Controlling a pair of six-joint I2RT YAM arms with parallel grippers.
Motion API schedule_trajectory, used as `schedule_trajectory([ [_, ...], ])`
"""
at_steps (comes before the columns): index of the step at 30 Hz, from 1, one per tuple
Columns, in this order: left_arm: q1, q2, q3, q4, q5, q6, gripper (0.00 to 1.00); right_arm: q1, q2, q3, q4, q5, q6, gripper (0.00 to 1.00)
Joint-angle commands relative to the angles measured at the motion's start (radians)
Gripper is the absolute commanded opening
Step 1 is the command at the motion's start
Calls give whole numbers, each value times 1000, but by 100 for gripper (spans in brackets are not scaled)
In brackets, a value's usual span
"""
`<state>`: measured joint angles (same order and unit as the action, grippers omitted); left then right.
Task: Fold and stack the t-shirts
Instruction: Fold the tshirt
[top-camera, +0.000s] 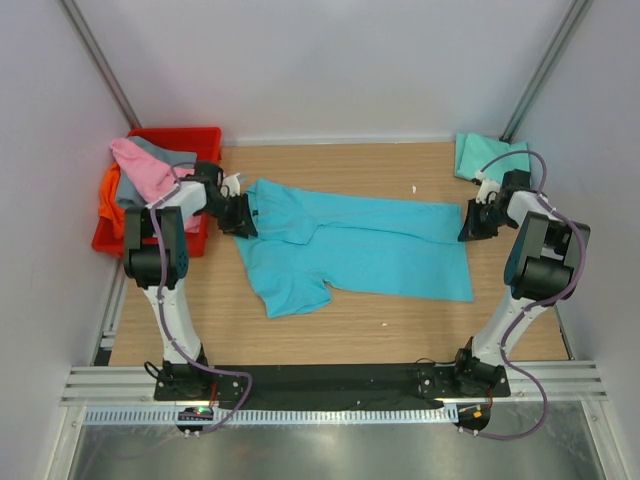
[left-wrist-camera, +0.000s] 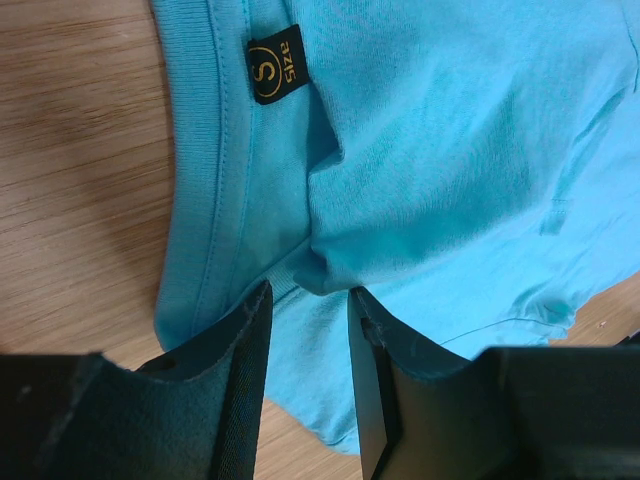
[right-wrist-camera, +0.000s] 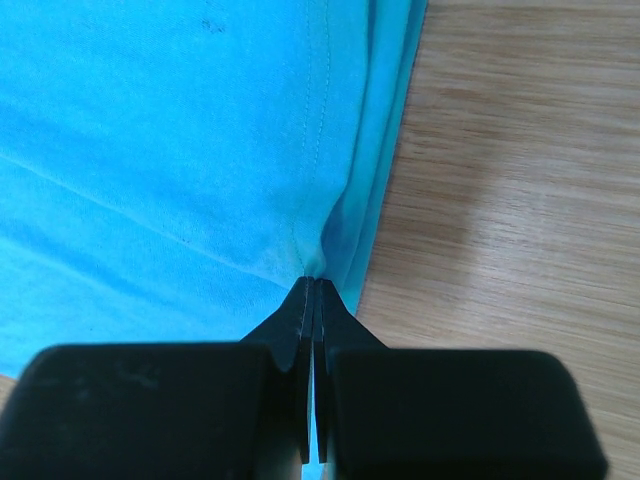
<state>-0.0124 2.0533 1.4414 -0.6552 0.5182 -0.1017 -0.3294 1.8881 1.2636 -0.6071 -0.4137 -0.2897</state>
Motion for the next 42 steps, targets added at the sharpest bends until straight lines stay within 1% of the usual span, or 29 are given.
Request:
schedule_trajectory([
  [1, 5, 25, 42, -4, 15, 2, 37, -3, 5, 2, 15, -23, 3, 1],
  [7, 5, 33, 45, -15, 45, 7, 34, -3, 2, -7, 21, -19, 3, 2],
  [9, 5, 33, 50, -15, 68, 11, 30, -3, 5, -10, 26, -20, 6, 2],
  [11, 5, 30, 53, -14, 81, 11, 22, -3, 9, -9, 26, -25, 7, 2],
  [15, 5, -2, 36, -14, 101, 16, 13, -3, 3, -12, 26, -22, 6, 2],
  [17, 6, -18, 16, -11, 98, 20, 6, -2, 0, -18, 29, -20, 4, 2],
  [18, 6, -36, 8, -11, 95, 22, 0, -3, -1, -18, 30, -20, 4, 1],
  [23, 8, -76, -29, -35, 85, 19, 0, -3, -4, -13, 18, -11, 1, 1],
  [24, 38, -87, -45, -35, 88, 19, 0, -3, -9, -16, 20, -8, 0, 1],
  [27, 48, -125, -70, -35, 85, 22, 0, -3, -11, -17, 23, 4, -2, 1],
  [32, 51, -173, -76, -37, 83, 23, 0, -5, -1, -12, 13, 6, -2, 1],
  [38, 51, -170, -81, -52, 94, 23, 0, -5, -10, -10, -3, 9, -9, 2],
  [40, 49, -171, -79, -57, 92, 23, 11, -5, -20, -10, -17, 6, -11, 5],
  [41, 52, -176, -70, -67, 92, 22, 16, -5, -24, -9, -26, 1, -11, 14],
  [42, 52, -186, -65, -70, 97, 20, 26, -5, -40, -1, -39, -3, -11, 22],
])
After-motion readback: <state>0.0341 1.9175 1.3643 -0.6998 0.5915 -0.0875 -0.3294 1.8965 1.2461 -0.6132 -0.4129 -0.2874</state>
